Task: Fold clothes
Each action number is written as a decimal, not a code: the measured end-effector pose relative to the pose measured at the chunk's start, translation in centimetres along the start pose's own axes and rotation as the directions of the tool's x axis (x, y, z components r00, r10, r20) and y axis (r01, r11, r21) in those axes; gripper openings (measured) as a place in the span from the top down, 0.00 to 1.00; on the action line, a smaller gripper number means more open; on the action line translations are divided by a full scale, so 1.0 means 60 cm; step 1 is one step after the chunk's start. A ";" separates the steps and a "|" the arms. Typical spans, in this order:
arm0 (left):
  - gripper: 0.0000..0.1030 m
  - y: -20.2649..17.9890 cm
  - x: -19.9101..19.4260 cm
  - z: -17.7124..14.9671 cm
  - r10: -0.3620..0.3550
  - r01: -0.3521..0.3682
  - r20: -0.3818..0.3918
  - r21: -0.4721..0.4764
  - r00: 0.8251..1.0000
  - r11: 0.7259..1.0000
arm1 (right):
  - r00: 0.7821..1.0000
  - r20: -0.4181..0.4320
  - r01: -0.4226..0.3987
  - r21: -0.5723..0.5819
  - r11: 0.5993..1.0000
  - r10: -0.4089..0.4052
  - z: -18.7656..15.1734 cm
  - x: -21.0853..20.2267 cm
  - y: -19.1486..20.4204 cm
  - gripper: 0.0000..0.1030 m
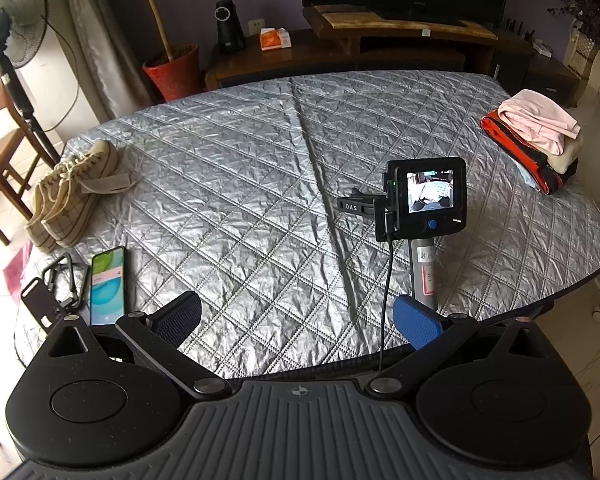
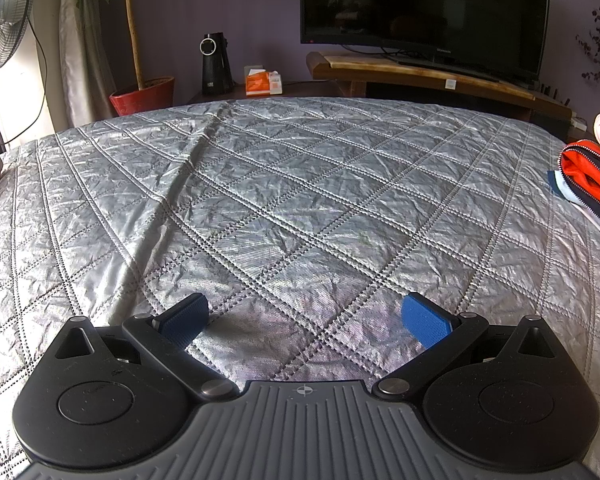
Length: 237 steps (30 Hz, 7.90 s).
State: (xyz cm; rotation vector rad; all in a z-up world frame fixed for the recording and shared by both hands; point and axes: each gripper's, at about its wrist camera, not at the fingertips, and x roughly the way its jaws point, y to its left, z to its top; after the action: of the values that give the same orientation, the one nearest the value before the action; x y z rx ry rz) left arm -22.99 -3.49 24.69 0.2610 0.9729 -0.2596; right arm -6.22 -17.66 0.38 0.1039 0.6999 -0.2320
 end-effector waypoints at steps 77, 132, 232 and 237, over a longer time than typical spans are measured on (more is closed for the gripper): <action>0.00 0.008 0.011 -0.012 0.034 -0.034 -0.014 0.001 0.999 0.999 | 1.000 0.000 0.000 0.000 1.000 0.000 0.001 0.001 -0.001 0.00; 0.00 0.012 0.117 -0.020 0.003 -0.004 -0.085 -0.019 0.996 1.000 | 1.000 0.000 0.000 0.000 1.000 0.000 0.000 0.000 0.000 0.00; 0.00 0.098 0.523 0.034 0.020 0.023 0.288 -0.145 0.958 0.989 | 0.929 -0.352 0.178 0.156 0.971 -0.114 0.021 -0.384 0.060 0.00; 0.00 0.098 0.523 0.034 0.020 0.023 0.288 -0.145 0.958 0.989 | 0.937 -0.327 0.163 0.113 0.980 -0.118 0.034 -0.452 0.090 0.00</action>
State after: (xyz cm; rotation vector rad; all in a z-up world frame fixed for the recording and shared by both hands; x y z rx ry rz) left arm -2.60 -1.79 0.10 0.0836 0.6984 -0.2187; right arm -23.68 -7.98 19.61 0.2286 1.0162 -0.4084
